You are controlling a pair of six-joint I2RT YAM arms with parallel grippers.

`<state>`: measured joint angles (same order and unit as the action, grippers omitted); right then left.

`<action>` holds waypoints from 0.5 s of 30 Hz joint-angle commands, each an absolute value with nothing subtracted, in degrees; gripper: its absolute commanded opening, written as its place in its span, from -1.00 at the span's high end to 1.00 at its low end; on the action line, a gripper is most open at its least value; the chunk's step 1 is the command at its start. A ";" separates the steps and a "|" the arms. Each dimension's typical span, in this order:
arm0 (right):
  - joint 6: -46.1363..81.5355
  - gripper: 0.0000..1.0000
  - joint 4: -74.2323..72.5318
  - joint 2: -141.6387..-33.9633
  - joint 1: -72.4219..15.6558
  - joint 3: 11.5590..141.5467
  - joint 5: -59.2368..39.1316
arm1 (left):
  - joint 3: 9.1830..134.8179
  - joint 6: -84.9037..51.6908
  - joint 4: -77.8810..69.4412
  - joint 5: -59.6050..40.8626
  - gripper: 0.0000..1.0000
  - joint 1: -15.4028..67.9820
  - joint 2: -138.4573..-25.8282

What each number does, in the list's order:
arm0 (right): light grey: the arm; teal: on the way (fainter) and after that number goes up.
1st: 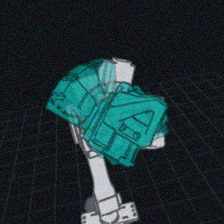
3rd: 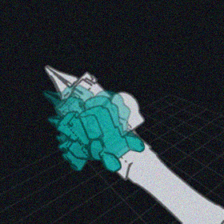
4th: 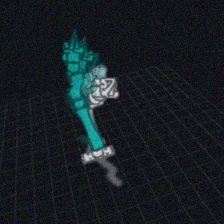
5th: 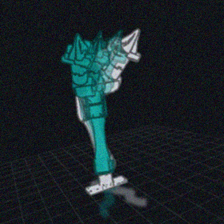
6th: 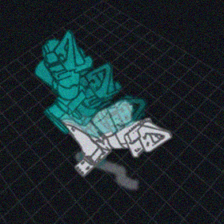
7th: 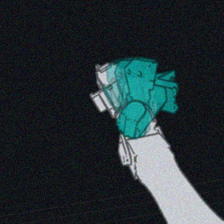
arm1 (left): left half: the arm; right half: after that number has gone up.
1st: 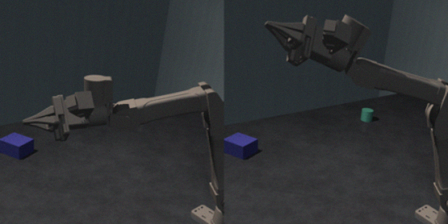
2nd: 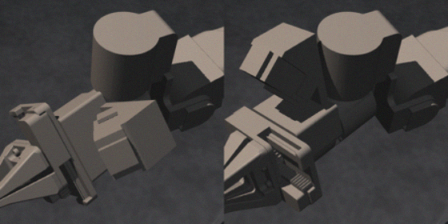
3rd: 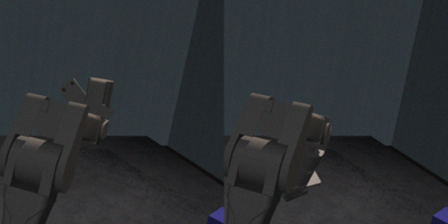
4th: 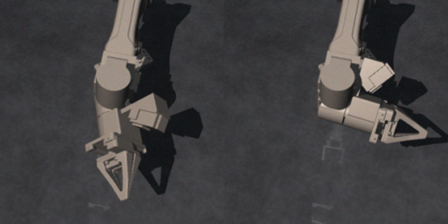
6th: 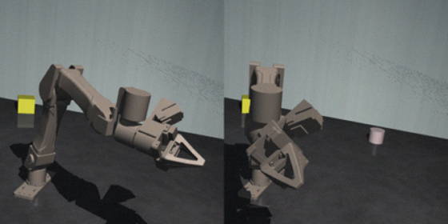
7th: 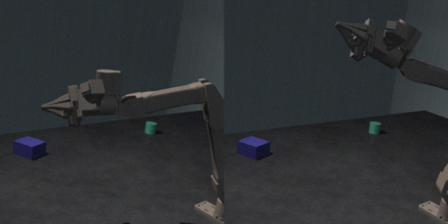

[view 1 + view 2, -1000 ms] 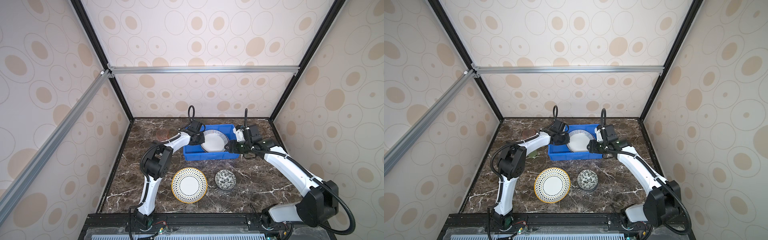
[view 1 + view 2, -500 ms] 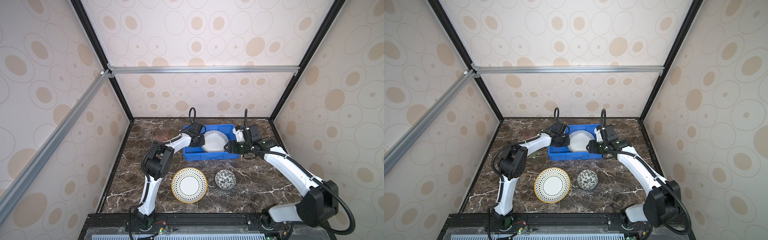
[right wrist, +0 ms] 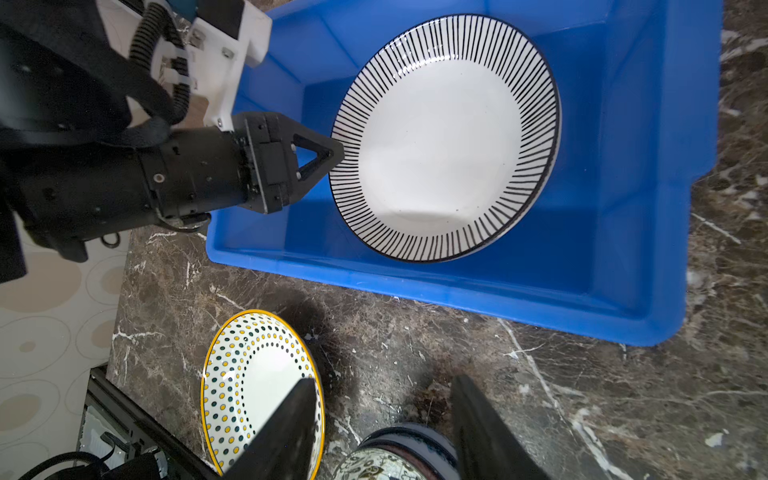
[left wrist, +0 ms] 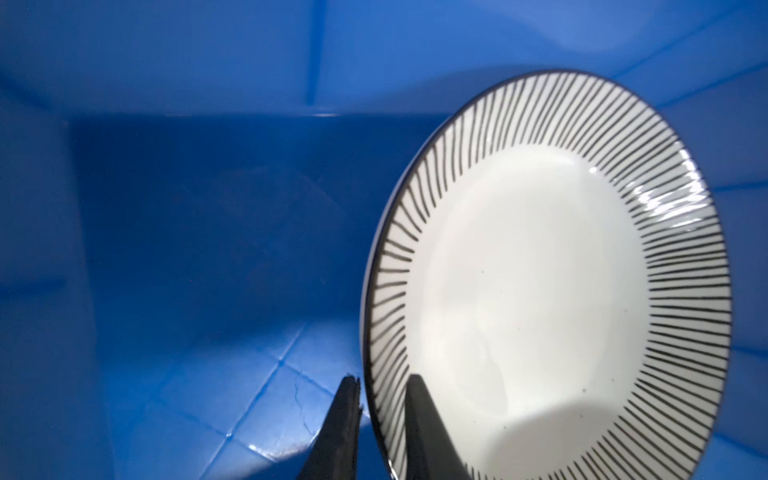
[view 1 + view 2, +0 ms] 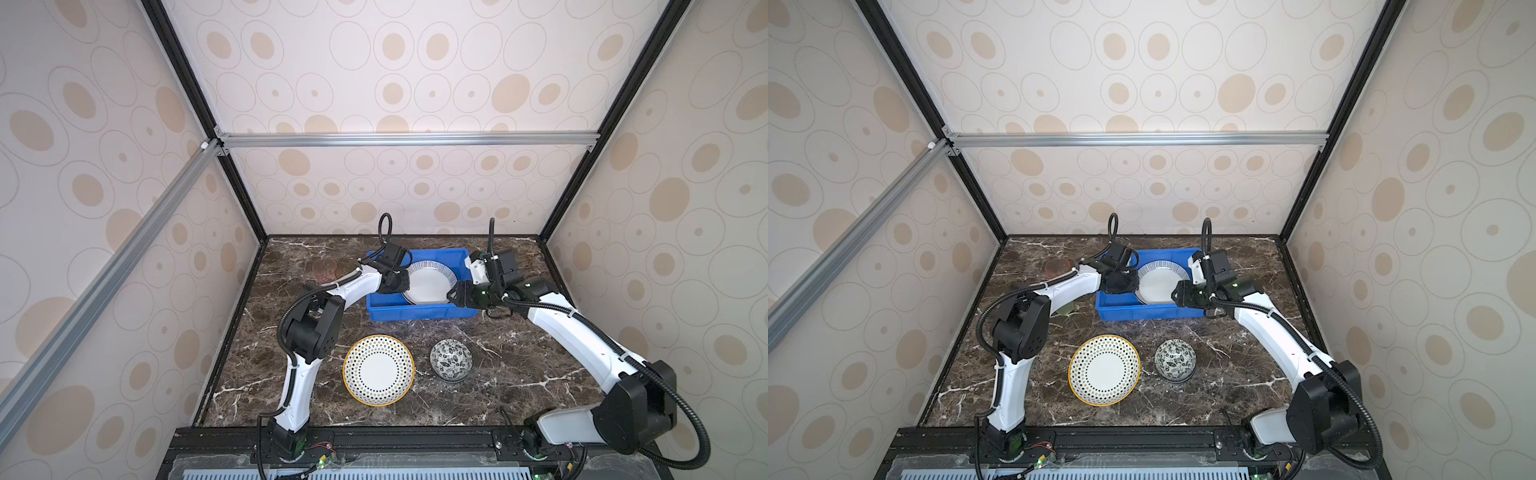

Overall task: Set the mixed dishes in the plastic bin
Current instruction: 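Open both grippers and withdraw them from the striped plate toward the table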

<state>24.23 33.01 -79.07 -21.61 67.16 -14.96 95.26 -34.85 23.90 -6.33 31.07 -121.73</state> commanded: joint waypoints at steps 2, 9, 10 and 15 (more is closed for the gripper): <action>24.80 -0.11 32.96 -79.05 -22.39 66.61 -15.41 | 94.82 -32.46 26.79 -3.58 0.56 31.81 -115.48; 24.59 -0.11 33.23 -79.26 -24.11 67.04 -15.12 | 90.58 -31.25 28.29 -0.48 0.55 32.39 -107.73; 24.61 -0.11 33.24 -79.23 -24.33 67.08 -15.03 | 89.59 -31.12 28.39 -0.02 0.55 32.43 -106.35; 24.52 -0.11 33.44 -79.47 -25.56 67.41 -14.61 | 84.72 -30.26 29.33 1.75 0.55 32.43 -99.95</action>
<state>24.40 33.01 -79.07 -24.71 67.16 -14.96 86.52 -32.05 26.76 -0.82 32.18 -103.42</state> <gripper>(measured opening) 0.555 0.225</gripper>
